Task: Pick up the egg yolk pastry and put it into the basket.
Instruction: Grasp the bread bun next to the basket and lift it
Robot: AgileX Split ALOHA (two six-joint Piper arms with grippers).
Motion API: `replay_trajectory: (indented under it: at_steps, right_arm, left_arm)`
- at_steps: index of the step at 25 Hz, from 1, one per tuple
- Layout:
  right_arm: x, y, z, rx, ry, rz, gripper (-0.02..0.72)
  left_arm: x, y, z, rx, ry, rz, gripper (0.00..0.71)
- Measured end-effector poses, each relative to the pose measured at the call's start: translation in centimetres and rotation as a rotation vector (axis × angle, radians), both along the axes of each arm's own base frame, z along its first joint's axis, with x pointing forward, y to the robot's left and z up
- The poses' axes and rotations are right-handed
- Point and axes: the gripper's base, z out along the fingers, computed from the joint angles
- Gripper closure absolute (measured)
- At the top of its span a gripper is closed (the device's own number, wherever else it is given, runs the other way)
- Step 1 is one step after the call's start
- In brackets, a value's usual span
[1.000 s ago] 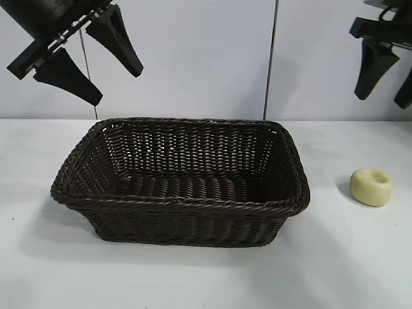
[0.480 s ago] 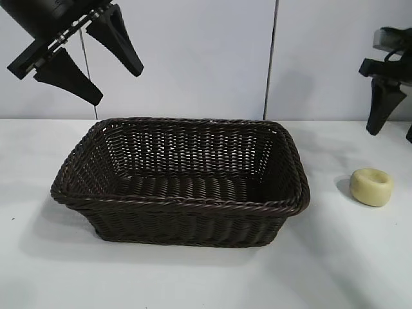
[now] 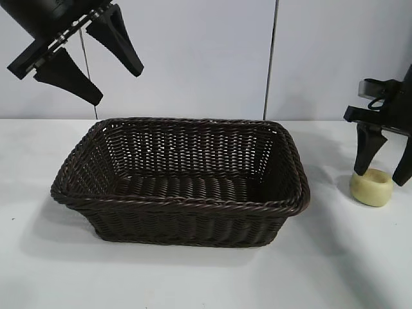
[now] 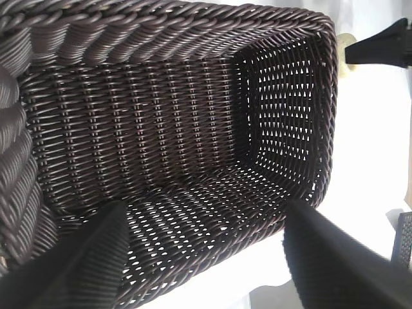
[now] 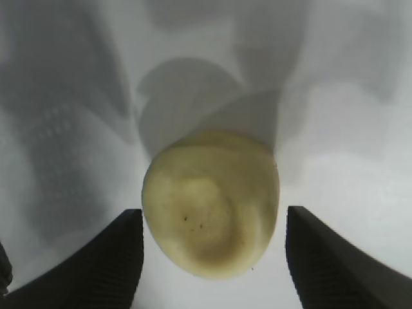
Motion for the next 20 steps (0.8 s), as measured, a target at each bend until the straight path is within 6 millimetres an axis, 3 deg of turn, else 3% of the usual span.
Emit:
replay_trajectory:
  at_steps: [4, 8, 15, 20]
  right_arm:
    - [0.04, -0.06, -0.05, -0.006, -0.001, -0.010, 0.255]
    - [0.08, -0.07, -0.05, -0.008, -0.006, -0.012, 0.414]
    - [0.20, -0.11, -0.06, -0.012, -0.021, -0.007, 0.621]
    - [0.20, -0.02, 0.25, -0.003, -0.028, -0.002, 0.671]
  left_arm:
    - [0.01, 0.00, 0.00, 0.000, -0.001, 0.000, 0.213]
    - [0.01, 0.00, 0.00, -0.001, 0.000, 0.001, 0.213]
    - [0.01, 0.00, 0.00, -0.001, -0.001, 0.001, 0.213]
    - [0.02, 0.00, 0.01, -0.001, -0.001, 0.001, 0.213]
